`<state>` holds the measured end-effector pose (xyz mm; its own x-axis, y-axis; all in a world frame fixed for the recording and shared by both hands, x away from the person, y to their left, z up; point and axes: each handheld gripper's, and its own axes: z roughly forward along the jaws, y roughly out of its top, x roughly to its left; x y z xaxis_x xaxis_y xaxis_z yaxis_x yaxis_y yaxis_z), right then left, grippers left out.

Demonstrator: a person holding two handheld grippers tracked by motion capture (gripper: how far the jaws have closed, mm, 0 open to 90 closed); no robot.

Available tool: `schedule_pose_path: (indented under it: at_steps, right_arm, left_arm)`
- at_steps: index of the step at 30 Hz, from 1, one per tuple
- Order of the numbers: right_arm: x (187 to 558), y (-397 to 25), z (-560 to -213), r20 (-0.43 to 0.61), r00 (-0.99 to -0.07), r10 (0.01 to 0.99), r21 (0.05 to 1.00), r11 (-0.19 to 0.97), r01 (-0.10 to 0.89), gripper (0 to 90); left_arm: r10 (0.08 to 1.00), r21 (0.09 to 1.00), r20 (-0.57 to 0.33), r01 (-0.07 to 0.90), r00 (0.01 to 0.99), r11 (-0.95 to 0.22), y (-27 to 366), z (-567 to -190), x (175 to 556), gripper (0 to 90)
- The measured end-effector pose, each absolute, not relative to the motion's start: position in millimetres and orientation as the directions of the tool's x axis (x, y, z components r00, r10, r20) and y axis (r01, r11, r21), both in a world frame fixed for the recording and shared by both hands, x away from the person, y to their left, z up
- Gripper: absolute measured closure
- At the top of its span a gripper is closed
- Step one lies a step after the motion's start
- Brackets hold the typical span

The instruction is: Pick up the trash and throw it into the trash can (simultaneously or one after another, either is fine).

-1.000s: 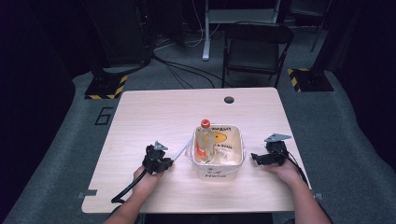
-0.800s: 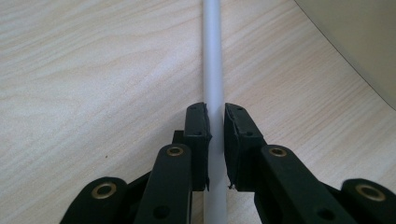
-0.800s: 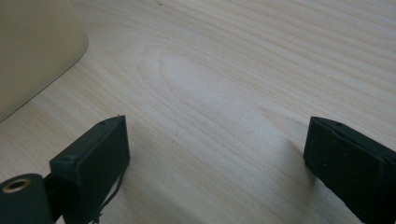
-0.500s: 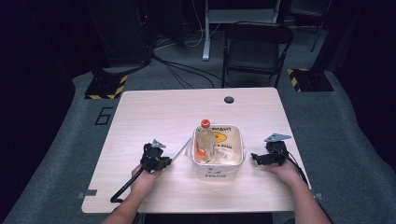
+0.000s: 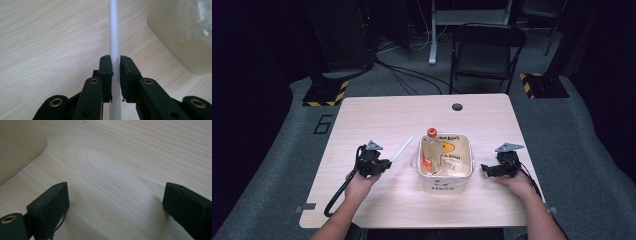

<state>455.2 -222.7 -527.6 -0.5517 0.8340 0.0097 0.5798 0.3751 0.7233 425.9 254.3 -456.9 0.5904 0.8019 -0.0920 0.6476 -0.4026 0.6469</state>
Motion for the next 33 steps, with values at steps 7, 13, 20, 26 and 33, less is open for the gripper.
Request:
schedule_pose_path:
  at_steps: [7,13,20,26,33]
  right_arm:
    - [455.3,-222.7,-527.6,0.009,-0.552,0.834,0.724,0.375,0.579,6.2]
    - [455.3,-222.8,-527.6,0.009,-0.552,0.834,0.724,0.376,0.579,6.2]
    - [455.2,-222.7,-527.6,0.009,-0.552,0.834,0.724,0.376,0.579,6.1]
    - [455.2,-222.7,-527.6,0.009,-0.552,0.834,0.724,0.375,0.579,6.2]
    - [455.2,-222.7,-527.6,0.009,-0.551,0.834,0.724,0.375,0.579,6.2]
  left_arm:
    - [0.793,0.654,-0.088,0.636,0.602,-0.410,252.9,-443.5,425.8,80.1]
    - [0.788,0.667,-0.091,0.625,0.609,-0.405,252.0,-432.0,425.2,80.1]
    - [0.784,0.686,-0.083,0.605,0.616,-0.403,254.5,-414.3,424.4,80.1]
    - [0.773,0.693,-0.067,0.586,0.631,-0.419,258.0,-396.7,423.7,80.1]
    - [0.760,0.708,-0.053,0.561,0.648,-0.428,262.8,-373.7,422.5,80.1]
